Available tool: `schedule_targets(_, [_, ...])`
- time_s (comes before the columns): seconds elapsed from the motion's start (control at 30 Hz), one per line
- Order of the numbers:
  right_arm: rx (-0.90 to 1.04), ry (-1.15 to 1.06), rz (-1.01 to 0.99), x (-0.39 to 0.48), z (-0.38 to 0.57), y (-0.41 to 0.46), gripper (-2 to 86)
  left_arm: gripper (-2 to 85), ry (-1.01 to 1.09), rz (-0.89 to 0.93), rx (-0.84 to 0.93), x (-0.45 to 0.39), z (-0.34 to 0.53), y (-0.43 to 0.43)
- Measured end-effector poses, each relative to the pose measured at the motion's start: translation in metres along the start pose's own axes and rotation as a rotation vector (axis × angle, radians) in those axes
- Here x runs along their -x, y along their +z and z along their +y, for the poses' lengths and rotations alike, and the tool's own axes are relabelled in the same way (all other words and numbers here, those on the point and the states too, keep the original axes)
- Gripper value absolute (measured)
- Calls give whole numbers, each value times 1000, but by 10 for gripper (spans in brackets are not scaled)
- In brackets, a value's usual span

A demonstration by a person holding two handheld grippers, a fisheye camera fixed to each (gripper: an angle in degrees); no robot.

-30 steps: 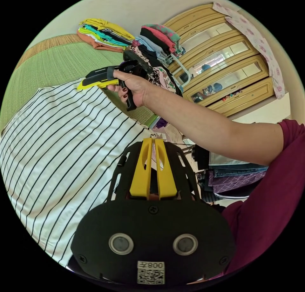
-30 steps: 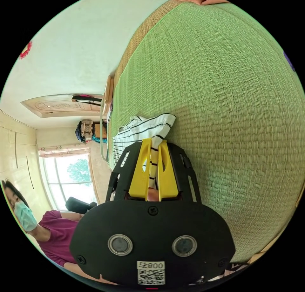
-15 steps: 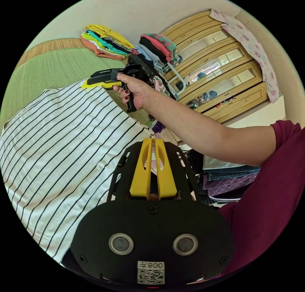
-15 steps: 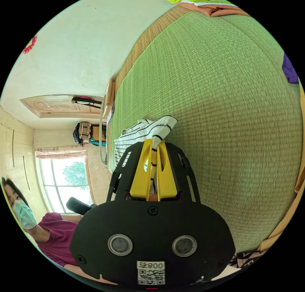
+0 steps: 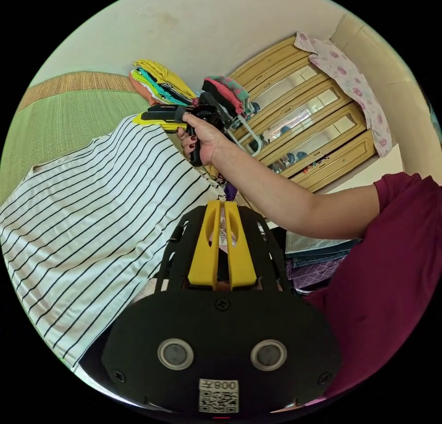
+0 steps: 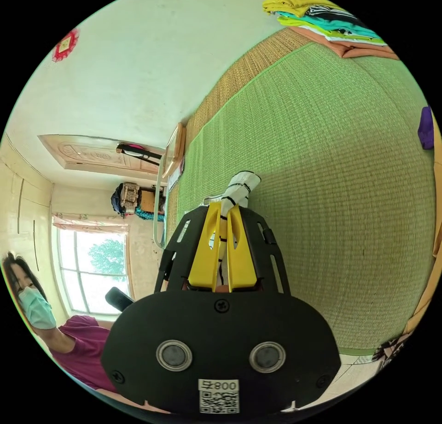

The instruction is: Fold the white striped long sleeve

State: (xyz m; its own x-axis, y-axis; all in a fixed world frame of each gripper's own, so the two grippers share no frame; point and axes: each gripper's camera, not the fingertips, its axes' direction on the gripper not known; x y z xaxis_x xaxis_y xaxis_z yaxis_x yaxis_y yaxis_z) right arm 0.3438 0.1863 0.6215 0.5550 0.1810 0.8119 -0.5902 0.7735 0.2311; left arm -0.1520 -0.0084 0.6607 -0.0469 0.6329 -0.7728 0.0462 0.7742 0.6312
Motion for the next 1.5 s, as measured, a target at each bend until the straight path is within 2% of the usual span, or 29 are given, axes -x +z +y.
schedule_targets(0.2, [-11, -50, -1, 40, 10, 48, 13, 11, -43, -51, -71, 2, 39, -81])
schedule_targets(0.67, [59, -132, 42, 112, 32, 236, 9, 11, -393, -190, -298, 43, 163, -260])
schedule_targets(1.0, [199, -159, 216, 116, 45, 399, 8, 10, -600, -129, -341, 78, 223, -326])
schedule_targets(1.5, [288, -207, 352, 92, 56, 529, 11, 9, -713, -69, -395, 106, 270, -408])
